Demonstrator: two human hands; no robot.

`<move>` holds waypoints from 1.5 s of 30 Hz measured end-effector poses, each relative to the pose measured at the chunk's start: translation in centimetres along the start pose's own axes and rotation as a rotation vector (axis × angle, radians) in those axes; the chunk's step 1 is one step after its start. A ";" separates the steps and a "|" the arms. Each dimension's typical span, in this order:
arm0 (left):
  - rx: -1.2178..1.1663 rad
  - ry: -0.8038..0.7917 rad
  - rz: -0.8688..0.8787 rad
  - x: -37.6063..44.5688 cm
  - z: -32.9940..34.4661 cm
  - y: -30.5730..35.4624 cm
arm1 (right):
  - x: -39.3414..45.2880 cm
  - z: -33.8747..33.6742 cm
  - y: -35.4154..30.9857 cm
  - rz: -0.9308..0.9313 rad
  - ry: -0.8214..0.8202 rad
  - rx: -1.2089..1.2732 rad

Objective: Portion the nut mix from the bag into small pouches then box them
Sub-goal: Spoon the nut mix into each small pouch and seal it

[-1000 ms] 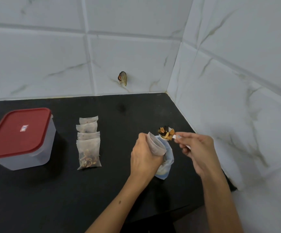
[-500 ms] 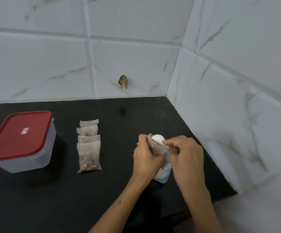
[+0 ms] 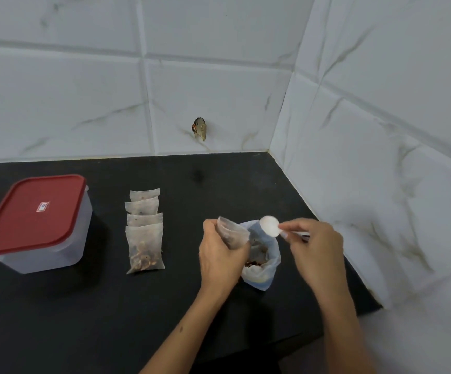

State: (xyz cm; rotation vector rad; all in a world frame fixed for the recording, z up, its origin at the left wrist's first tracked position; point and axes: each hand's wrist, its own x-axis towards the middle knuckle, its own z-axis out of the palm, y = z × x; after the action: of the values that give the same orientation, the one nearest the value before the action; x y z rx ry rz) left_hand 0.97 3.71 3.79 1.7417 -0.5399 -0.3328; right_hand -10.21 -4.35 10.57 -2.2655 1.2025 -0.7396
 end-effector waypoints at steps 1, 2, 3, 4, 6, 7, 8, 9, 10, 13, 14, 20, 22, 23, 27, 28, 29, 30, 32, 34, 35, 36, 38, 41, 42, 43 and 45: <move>0.015 0.003 -0.036 0.0 -0.2 -0.4 | 0.6 0.4 0.5 0.047 -0.115 -0.127; 0.039 0.000 -0.075 0.1 -0.3 -0.7 | 1.2 1.1 0.9 0.076 -0.230 -0.231; 0.062 -0.012 -0.120 0.2 -0.3 -1.1 | 2.0 1.9 1.2 0.109 -0.338 -0.289; 0.075 -0.032 -0.173 0.3 -0.2 -1.5 | 2.7 2.6 1.0 0.185 -0.451 -0.340; 0.069 -0.081 -0.296 0.2 0.2 -2.0 | 2.9 3.4 -0.1 0.323 -0.670 -0.483; 0.054 -0.101 -0.351 0.1 0.5 -2.3 | 2.6 3.7 -0.1 0.332 -0.715 -0.536; 0.034 -0.111 -0.394 -0.1 0.8 -2.5 | 2.5 3.8 -0.2 0.272 -0.729 -0.585; 0.010 -0.112 -0.425 -0.2 1.1 -2.8 | 2.1 3.9 -0.3 0.172 -0.694 -0.645; -0.017 -0.103 -0.445 -0.4 1.3 -2.8 | 1.1 3.9 0.0 0.056 -0.629 -0.666; -0.092 -0.077 -0.478 -0.7 1.9 -3.1 | -1.3 3.8 0.7 -0.121 -0.556 -0.686; -0.114 -0.069 -0.487 -0.8 2.1 -3.2 | -1.6 4.0 1.2 -0.136 -0.539 -0.687; -0.153 -0.039 -0.507 -1.0 2.4 -3.6 | -4.3 5.9 2.6 -0.233 -0.190 -0.587; -0.179 -0.036 -0.526 -1.3 2.5 -3.8 | -4.6 6.9 3.3 -0.251 -0.127 -0.578; -0.196 -0.026 -0.532 -1.4 2.5 -3.9 | -4.7 7.4 3.6 -0.261 -0.110 -0.560; -0.211 0.044 -0.559 -1.8 2.4 -4.4 | -4.4 8.0 4.9 -0.250 -0.088 -0.438; -0.222 0.059 -0.568 -1.8 2.3 -4.5 | -4.3 8.0 5.1 -0.233 -0.092 -0.386; -0.233 0.065 -0.574 -1.8 2.2 -4.5 | -4.1 7.8 5.4 -0.196 -0.078 -0.320; -0.245 0.064 -0.578 -1.8 2.2 -4.6 | -3.8 7.3 5.3 -0.129 -0.059 -0.256; -0.269 0.056 -0.587 -1.6 2.1 -4.7 | -3.0 6.3 5.1 0.018 -0.024 -0.154; -0.289 0.037 -0.603 -1.6 2.1 -4.7 | -2.0 5.5 5.0 0.061 -0.005 -0.133; -0.306 0.019 -0.609 -1.6 2.1 -4.6 | -1.4 5.5 4.9 0.061 -0.011 -0.157; -0.310 -0.011 -0.608 -1.6 2.1 -4.5 | -0.8 5.6 4.7 0.060 -0.037 -0.204; -0.311 -0.053 -0.636 -1.6 2.6 -5.0 | 0.2 6.3 4.3 0.038 -0.143 -0.342; -0.351 -0.085 -0.712 -1.3 3.0 -4.9 | 1.0 7.3 4.2 0.004 -0.257 -0.460; -0.367 -0.093 -0.736 -1.2 3.1 -4.8 | 1.3 7.5 4.3 0.021 -0.271 -0.450; -0.396 -0.092 -0.762 -1.2 3.3 -4.7 | 1.6 7.6 4.6 0.046 -0.283 -0.417; -0.453 -0.085 -0.800 -1.1 3.6 -4.8 | 2.1 7.5 5.1 0.095 -0.313 -0.352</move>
State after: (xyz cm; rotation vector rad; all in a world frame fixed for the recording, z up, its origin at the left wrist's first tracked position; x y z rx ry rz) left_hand -0.90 2.15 -1.79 1.4289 0.2014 -1.0089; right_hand -7.39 -7.63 2.35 -2.4610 1.3534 -0.1322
